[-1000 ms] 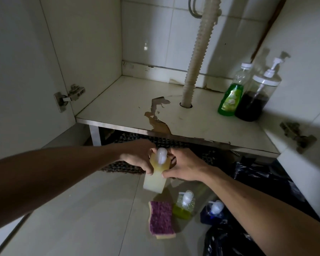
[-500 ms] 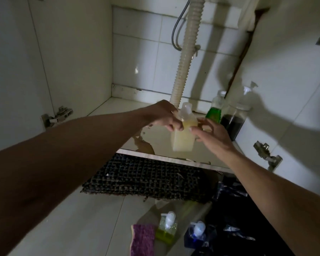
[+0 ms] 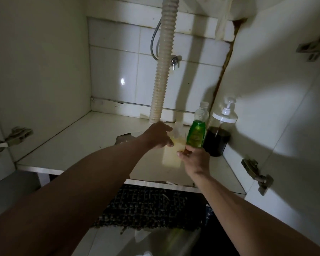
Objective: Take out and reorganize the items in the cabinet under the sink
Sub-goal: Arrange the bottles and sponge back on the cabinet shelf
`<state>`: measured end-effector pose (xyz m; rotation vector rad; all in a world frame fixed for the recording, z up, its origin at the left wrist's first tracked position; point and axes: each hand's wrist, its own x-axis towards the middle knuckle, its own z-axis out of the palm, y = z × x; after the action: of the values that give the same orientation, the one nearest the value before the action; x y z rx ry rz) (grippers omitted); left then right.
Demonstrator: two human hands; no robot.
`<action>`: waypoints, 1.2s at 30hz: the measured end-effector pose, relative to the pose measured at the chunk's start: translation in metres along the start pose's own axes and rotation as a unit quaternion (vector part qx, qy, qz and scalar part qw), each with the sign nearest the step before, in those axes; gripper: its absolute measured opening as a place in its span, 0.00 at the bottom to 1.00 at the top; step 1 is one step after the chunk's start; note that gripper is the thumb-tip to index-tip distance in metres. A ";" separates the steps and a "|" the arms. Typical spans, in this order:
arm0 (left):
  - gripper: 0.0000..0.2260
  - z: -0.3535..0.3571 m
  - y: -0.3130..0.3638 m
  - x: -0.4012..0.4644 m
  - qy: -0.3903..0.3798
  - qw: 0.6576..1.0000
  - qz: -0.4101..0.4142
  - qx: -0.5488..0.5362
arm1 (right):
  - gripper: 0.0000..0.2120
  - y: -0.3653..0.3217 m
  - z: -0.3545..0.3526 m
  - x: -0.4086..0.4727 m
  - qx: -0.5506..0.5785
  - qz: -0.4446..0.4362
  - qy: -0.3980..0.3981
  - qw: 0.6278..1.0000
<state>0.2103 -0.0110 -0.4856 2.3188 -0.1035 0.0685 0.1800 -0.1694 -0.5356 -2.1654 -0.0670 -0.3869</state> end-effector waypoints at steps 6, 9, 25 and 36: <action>0.29 0.013 -0.003 0.032 0.080 0.994 0.035 0.061 | 0.17 0.002 0.012 0.039 -0.033 0.008 0.012 0.999; 0.27 0.018 -0.002 0.048 0.111 0.991 0.030 0.070 | 0.16 0.005 0.020 0.059 -0.051 0.008 0.018 0.998; 0.28 0.029 -0.001 0.091 0.145 0.988 0.030 0.034 | 0.17 0.024 0.030 0.106 -0.070 -0.001 0.038 0.997; 0.32 0.026 -0.033 0.033 0.210 0.966 0.115 -0.100 | 0.12 0.020 0.017 0.085 -0.134 -0.063 0.030 0.988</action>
<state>0.2472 -0.0091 -0.5243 2.0347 -0.1557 0.6347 0.2692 -0.1755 -0.5351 -2.4201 -0.1260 -0.5605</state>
